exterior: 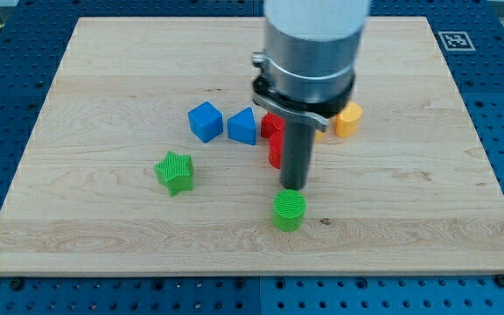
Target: Move the green circle right to the green star
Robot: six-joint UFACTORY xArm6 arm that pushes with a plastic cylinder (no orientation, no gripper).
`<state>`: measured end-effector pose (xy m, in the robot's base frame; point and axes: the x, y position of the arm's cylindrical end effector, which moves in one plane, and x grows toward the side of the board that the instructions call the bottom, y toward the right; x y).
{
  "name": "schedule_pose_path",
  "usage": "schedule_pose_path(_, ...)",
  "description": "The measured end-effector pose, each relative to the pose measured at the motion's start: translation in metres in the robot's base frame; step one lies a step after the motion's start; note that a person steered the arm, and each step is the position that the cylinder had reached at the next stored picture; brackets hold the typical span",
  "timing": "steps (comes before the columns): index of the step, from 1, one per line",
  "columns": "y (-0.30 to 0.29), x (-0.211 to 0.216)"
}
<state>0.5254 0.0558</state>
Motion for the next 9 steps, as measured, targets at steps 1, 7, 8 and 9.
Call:
schedule_pose_path(1,0.032,0.016)
schedule_pose_path(7,0.047,0.078)
schedule_pose_path(8,0.024,0.066)
schedule_pose_path(9,0.002,0.065)
